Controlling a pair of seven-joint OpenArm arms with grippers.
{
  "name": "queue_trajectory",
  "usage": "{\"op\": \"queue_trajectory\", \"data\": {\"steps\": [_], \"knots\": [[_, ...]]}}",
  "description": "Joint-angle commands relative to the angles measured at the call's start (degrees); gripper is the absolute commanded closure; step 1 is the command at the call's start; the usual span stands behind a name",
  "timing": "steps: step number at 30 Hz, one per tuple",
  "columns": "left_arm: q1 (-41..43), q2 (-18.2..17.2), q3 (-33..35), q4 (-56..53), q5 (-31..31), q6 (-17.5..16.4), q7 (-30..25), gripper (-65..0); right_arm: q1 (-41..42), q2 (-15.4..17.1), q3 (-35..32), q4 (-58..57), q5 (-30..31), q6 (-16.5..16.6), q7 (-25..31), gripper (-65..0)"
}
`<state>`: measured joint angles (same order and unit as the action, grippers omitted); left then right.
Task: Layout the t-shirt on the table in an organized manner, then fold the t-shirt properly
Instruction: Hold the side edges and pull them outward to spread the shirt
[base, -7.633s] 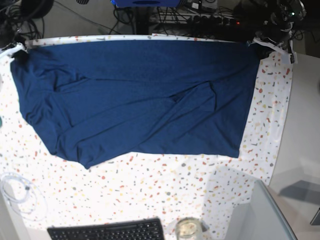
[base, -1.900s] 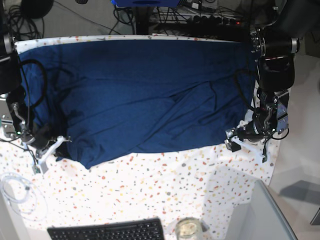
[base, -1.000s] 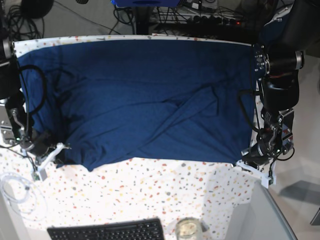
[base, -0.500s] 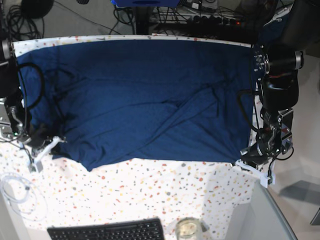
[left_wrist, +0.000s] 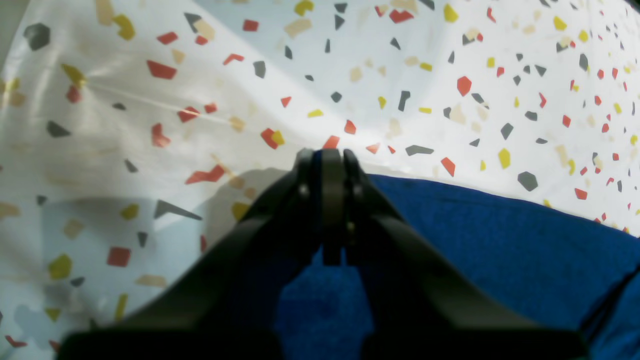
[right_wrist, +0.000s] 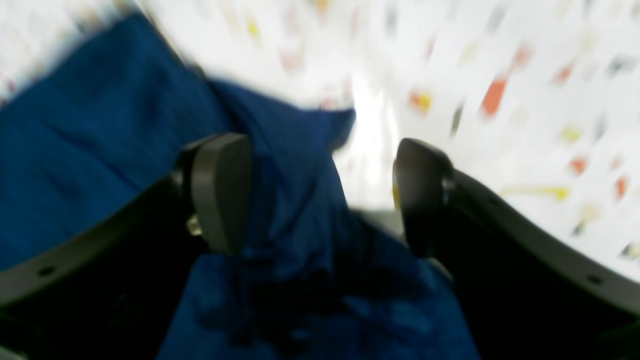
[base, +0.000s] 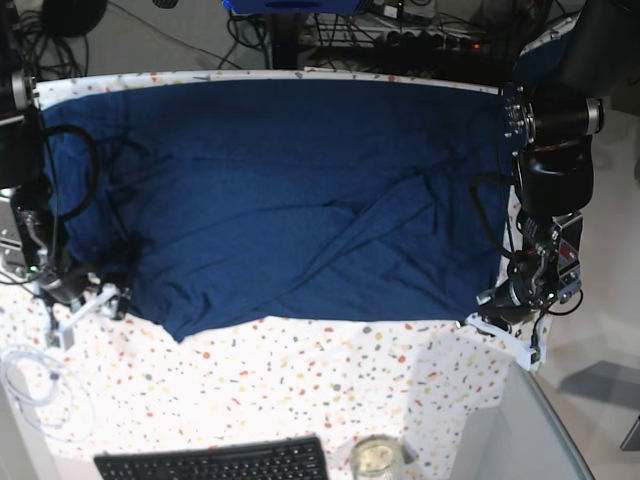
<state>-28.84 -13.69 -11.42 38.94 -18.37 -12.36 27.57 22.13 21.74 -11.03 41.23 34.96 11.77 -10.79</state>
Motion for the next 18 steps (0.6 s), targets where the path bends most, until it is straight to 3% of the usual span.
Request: {"op": "queue_trajectory", "data": {"steps": [1, 7, 12, 18], "knots": [[-1.71, -0.77, 0.04, 1.02, -0.49, -0.26, -1.15, 0.0, 1.47, 1.08, 2.02, 2.06, 0.34, -0.03, 1.42, -42.8], [-1.71, -0.77, 0.04, 1.02, -0.49, -0.26, -1.15, 0.0, 7.19, 0.72, 3.33, -5.06, 0.07, -0.03, -0.60, -41.1], [-1.71, -0.77, 0.04, 1.02, -0.49, -0.26, -1.24, 0.0, 12.46, -1.30, -2.56, -18.33, 0.07, -0.03, 4.24, -41.1], [-1.71, -0.94, 0.04, 1.02, -0.49, -0.26, -1.24, 0.0, 13.08, -3.14, -6.16, -21.85, 0.07, -0.03, 6.70, -41.1]]}}
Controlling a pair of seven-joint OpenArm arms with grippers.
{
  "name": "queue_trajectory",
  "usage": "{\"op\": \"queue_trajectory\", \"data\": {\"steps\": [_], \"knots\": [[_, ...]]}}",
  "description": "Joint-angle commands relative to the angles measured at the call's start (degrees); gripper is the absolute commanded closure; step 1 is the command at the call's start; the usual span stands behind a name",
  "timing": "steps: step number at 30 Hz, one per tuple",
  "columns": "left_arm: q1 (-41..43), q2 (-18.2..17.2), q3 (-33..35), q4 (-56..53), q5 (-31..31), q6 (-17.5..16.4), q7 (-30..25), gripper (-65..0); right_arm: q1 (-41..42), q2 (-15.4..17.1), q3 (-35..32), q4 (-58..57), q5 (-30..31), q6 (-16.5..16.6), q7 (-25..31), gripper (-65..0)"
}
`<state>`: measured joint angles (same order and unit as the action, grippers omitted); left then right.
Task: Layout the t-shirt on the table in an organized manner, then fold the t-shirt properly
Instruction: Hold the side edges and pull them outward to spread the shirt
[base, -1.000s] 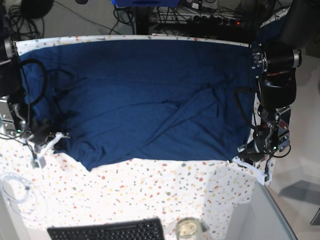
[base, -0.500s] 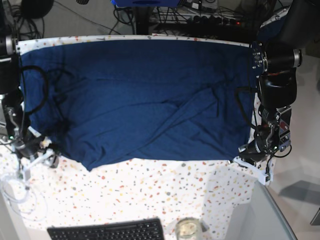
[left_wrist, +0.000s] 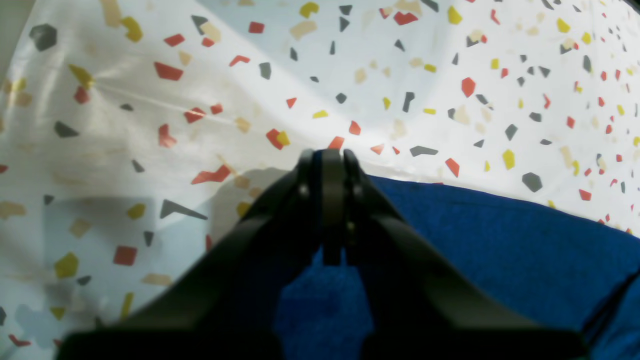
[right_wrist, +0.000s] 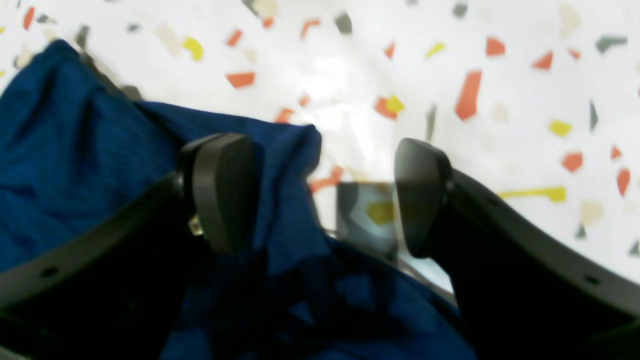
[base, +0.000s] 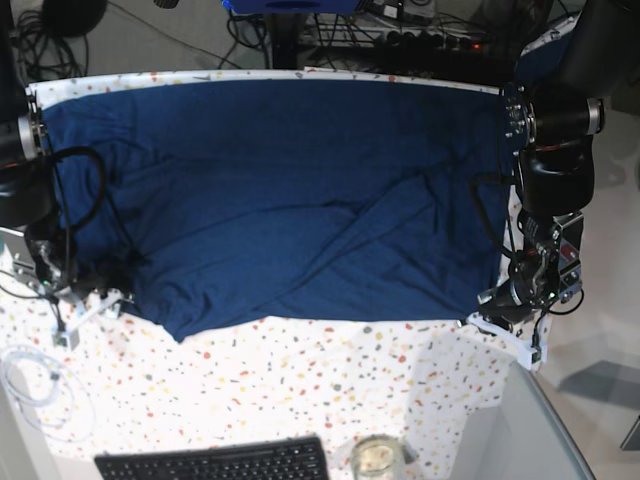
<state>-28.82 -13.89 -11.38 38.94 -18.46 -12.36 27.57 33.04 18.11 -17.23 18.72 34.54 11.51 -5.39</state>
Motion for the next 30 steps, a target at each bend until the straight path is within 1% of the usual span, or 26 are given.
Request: {"op": "queue_trajectory", "data": {"steps": [1, 6, 7, 8, 9, 13, 14, 15, 24, 30], "knots": [[-1.64, -0.75, -0.01, 1.02, -0.40, -0.26, -1.24, 0.0, 2.17, 0.31, -0.22, 0.66, 0.49, 0.23, 1.30, -41.1], [-1.64, -0.84, -0.01, 1.02, -0.40, -0.26, -1.24, 0.0, 2.35, 0.22, -0.13, 0.75, 0.49, 0.23, 1.39, -40.1], [-1.64, -0.84, -0.01, 1.02, -0.40, -0.26, -1.24, 0.0, 2.35, 0.22, -0.13, 0.75, 0.49, 0.23, 1.39, -38.7], [-1.64, -0.84, -0.01, 1.02, -0.40, -0.26, -1.24, 0.0, 2.35, 0.22, -0.13, 0.75, 0.49, 0.23, 1.39, -35.1], [-1.64, -0.84, -0.01, 0.93, -0.40, -0.26, -1.24, 0.0, 2.35, 0.22, -0.13, 0.75, 0.49, 0.23, 1.39, -30.0], [-1.64, -0.92, -0.01, 0.93, -0.40, -0.26, -1.24, 0.0, 2.35, 0.22, -0.13, 1.02, 0.49, 0.23, 1.39, -6.9], [-1.64, -0.92, -0.01, 0.93, -0.40, -0.26, -1.24, 0.0, 2.35, 0.31, -0.13, 1.02, 0.49, 0.23, 1.39, -2.7], [-1.64, -0.92, -0.01, 0.93, -0.40, -0.26, -1.24, 0.0, 2.35, 0.40, -0.04, 1.10, 0.49, 0.23, 1.39, 0.0], [-1.64, -0.92, -0.10, 1.02, -0.40, -0.26, -1.24, 0.0, 2.96, 0.75, 0.14, 4.18, 0.75, 0.23, 1.21, 0.0], [-2.17, -0.92, -0.45, 1.02, -0.93, -0.26, -1.24, 0.0, 3.84, 0.75, 0.14, 4.27, 0.66, 0.23, 1.21, 0.0]]}}
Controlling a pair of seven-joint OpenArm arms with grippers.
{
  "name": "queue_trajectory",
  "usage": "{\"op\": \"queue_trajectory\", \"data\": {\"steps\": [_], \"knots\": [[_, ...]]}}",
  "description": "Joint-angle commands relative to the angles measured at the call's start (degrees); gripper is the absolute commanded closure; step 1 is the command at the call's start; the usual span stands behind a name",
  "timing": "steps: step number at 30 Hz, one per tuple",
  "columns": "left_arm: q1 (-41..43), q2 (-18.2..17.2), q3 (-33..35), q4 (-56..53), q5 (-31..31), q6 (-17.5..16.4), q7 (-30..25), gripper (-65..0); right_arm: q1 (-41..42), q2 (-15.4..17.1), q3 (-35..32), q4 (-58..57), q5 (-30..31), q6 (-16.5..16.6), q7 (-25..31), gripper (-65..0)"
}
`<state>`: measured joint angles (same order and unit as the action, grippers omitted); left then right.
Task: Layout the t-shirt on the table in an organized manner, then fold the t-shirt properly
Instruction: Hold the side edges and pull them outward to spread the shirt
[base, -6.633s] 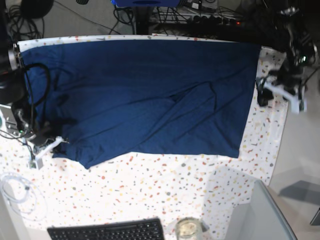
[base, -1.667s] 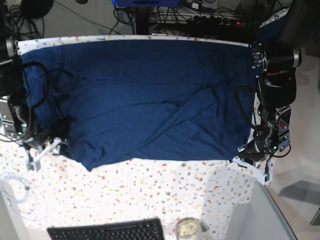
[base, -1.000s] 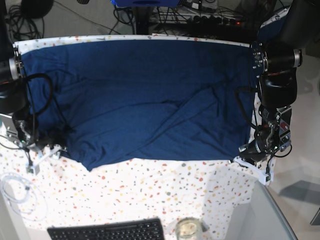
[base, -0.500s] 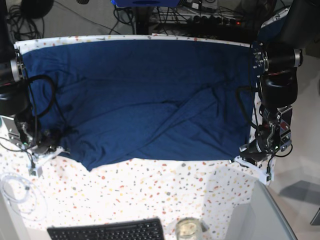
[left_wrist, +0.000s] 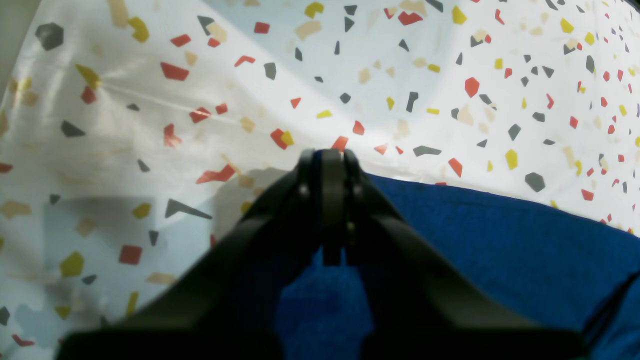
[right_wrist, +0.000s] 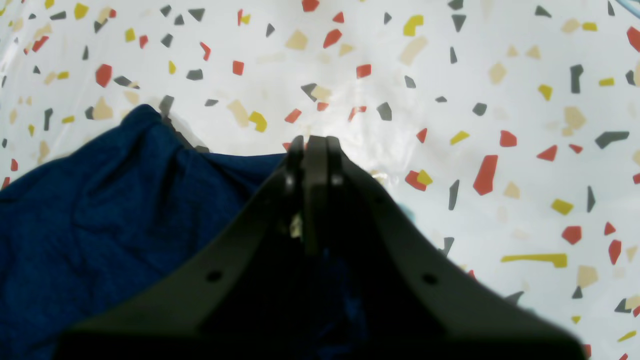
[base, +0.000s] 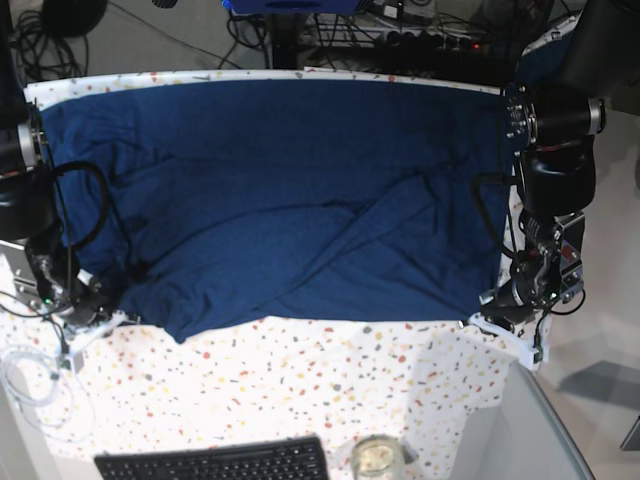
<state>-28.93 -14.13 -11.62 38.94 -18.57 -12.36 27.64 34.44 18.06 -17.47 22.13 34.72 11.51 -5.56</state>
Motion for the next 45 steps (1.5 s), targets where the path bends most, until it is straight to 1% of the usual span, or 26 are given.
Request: {"op": "queue_trajectory", "data": {"steps": [1, 6, 7, 10, 11, 12, 14, 19, 22, 31, 32, 33, 34, 35, 37, 38, 39, 42, 44, 45], "knots": [[-2.15, -0.68, -0.21, 1.02, -0.82, -0.26, -1.31, 0.0, 2.53, 1.32, 0.38, 0.86, 0.49, 0.23, 1.39, 0.0], [-2.33, -0.68, -0.56, 1.28, -0.91, -0.34, -1.31, 0.0, 1.04, 2.37, 0.38, 5.87, 0.49, 0.23, 1.04, 0.0], [-2.33, -0.68, -0.56, 1.81, -0.91, -0.34, -1.31, 0.0, 0.60, 3.25, 0.38, 7.19, 0.49, 0.23, 0.95, 0.0], [-1.62, -0.59, -0.56, 5.77, -0.99, -0.34, -1.04, 0.0, -0.63, 4.31, 0.46, 9.74, 0.66, 0.23, -1.51, 0.0], [-1.53, -0.51, -0.56, 6.73, -0.99, -0.34, 0.36, 0.0, -0.90, 4.40, 0.46, 10.18, 0.66, 0.23, -1.87, 0.0], [-1.53, -0.51, -0.56, 7.61, -0.99, -0.34, 2.21, 0.0, -1.07, 4.40, 0.46, 10.53, 0.66, 0.23, -2.22, 0.0], [-1.53, -0.42, -0.65, 9.63, -0.99, -0.34, 4.14, 0.0, -2.39, 4.48, 0.64, 11.23, 0.75, 0.23, -2.13, 0.0], [-0.04, -0.33, -0.56, 13.06, -0.99, -0.34, 4.32, 0.0, -5.56, 4.48, 4.60, 14.22, 0.40, 0.23, -2.22, 0.0], [0.40, -0.33, -0.47, 11.22, -0.99, -0.34, 4.32, 0.0, -5.82, 4.31, 4.60, 14.13, 0.40, 0.23, -2.22, 0.0], [1.63, -0.24, -0.56, 10.95, -0.91, -0.34, 4.23, 0.0, -7.49, 3.43, 4.68, 14.13, 0.40, -0.30, -2.31, -1.4], [2.07, -0.24, -0.56, 10.95, -0.91, -0.34, 4.23, 0.0, -7.49, 3.17, 4.95, 13.87, 0.40, -0.47, -2.75, -3.8], [2.16, -0.24, -0.56, 10.95, -0.91, -0.34, 4.23, 0.0, -7.49, 3.08, 4.95, 13.34, 0.40, -1.27, -3.71, -8.0], [2.16, -0.24, -0.56, 10.95, -0.91, -0.34, 4.23, 0.0, -7.49, 3.08, 4.95, 13.25, 0.40, -2.15, -4.50, -13.5], [2.16, -0.24, -0.56, 10.95, -0.91, -0.34, 4.23, 0.0, -7.49, 3.08, 4.95, 13.52, 0.40, -3.02, -4.85, -21.0], [2.25, -0.24, -0.56, 10.95, -0.91, -0.34, 4.23, 0.0, -7.49, 3.25, 4.95, 14.75, 0.40, -3.38, -4.68, -34.7], [2.33, -0.24, -0.56, 10.95, -0.91, -0.34, 4.23, 0.0, -7.49, 3.25, 4.95, 15.72, 0.40, -3.38, -4.68, -38.3], [2.33, -0.24, -0.56, 10.95, -0.91, -0.34, 4.23, 0.0, -7.40, 3.25, 4.95, 16.51, 0.40, -3.38, -4.68, -39.6], [2.33, -0.33, -0.56, 10.95, -0.91, -0.34, 4.23, 0.0, -5.56, 3.08, 4.51, 16.33, 0.31, -3.46, -4.68, -39.9], [2.33, -0.42, -0.56, 10.95, -0.91, -0.34, 4.23, 0.0, -3.62, 2.64, 4.51, 12.20, 0.31, -3.55, -4.59, -40.2], [2.33, -0.42, -0.56, 10.95, -0.91, -0.34, 4.23, 0.0, -2.13, 1.76, 4.51, 9.30, 0.23, -3.55, -4.06, -40.2]]}}
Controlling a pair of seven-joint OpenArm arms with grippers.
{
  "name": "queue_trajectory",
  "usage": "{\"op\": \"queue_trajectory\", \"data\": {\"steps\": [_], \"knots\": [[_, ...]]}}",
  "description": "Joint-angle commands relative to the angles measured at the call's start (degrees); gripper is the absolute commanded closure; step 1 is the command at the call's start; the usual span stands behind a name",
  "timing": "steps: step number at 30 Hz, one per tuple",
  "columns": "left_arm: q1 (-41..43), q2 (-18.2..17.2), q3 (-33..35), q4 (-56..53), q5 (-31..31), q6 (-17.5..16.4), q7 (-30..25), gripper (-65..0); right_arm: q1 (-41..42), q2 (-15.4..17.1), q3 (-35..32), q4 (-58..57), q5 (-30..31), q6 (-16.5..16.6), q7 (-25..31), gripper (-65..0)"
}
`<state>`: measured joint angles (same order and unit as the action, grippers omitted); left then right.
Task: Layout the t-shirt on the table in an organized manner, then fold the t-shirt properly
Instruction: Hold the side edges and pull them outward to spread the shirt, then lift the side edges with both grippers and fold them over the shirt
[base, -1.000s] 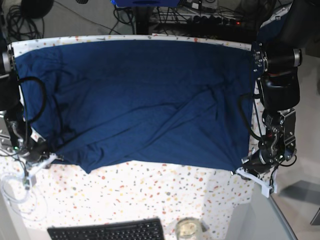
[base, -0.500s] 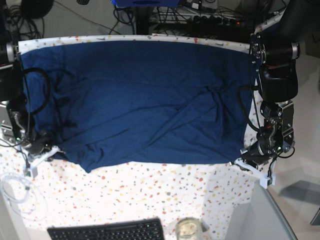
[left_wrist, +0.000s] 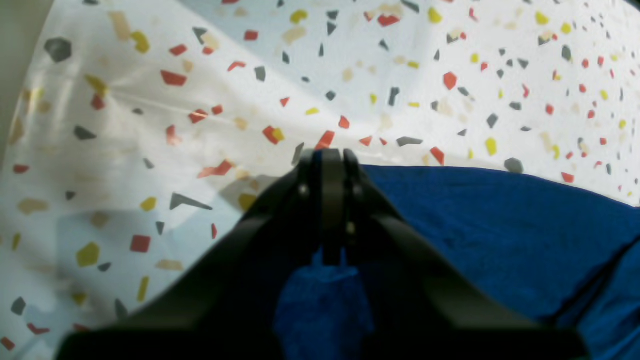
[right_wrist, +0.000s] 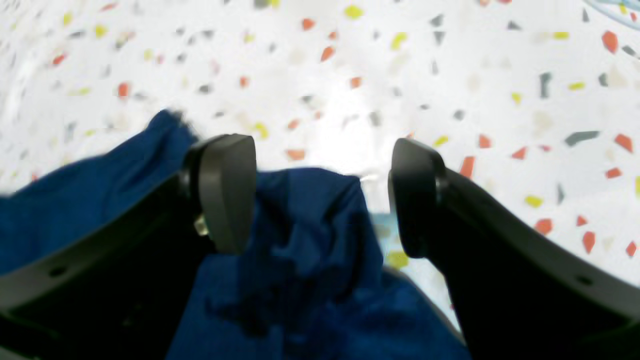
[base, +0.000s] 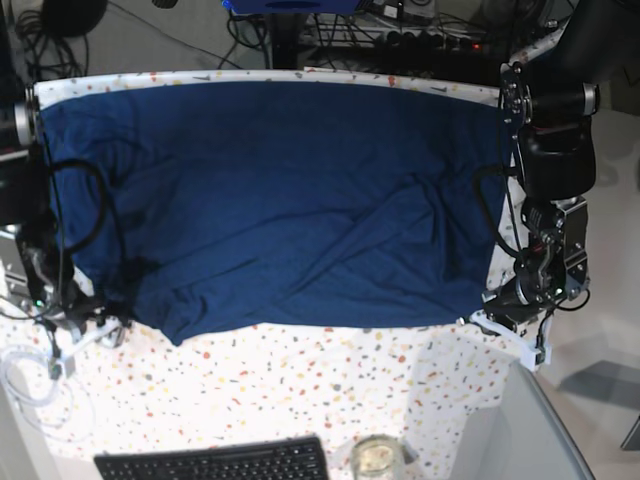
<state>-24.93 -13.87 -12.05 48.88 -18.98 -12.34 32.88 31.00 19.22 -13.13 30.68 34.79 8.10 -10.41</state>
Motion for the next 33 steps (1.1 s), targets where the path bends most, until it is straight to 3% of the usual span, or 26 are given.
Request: {"op": "queue_trajectory", "data": {"steps": [1, 6, 14, 16, 21, 33], "knots": [[-1.67, -0.68, -0.12, 1.01, -0.49, -0.37, -1.02, 0.0, 2.45, -0.19, -0.02, -2.50, 0.16, -0.14, 2.37, -40.4], [-1.67, -0.68, -0.12, 1.01, -0.49, -0.37, -1.02, 0.0, 4.38, -1.95, -4.33, -12.96, -3.09, -0.05, 9.58, -40.4], [-1.67, -0.94, -0.12, 0.92, -0.49, -0.37, -1.02, 0.0, 3.59, -3.00, -5.56, -12.96, -4.06, -0.05, 11.16, -38.4], [-1.67, -0.94, -0.12, 0.74, -0.49, -0.37, -1.02, 0.0, 3.59, -3.00, -5.56, -12.87, -4.06, -0.05, 11.16, -31.5], [-1.58, -0.94, -0.12, 0.83, -0.49, -0.37, -1.02, 0.0, 3.68, -2.83, -5.64, -11.56, -4.06, 0.03, 11.07, 0.0], [0.09, -0.94, -0.21, 5.31, -0.67, -0.37, -0.93, 0.0, -1.33, 1.66, -5.47, 3.30, -3.80, -0.05, 6.77, 0.0]]}}
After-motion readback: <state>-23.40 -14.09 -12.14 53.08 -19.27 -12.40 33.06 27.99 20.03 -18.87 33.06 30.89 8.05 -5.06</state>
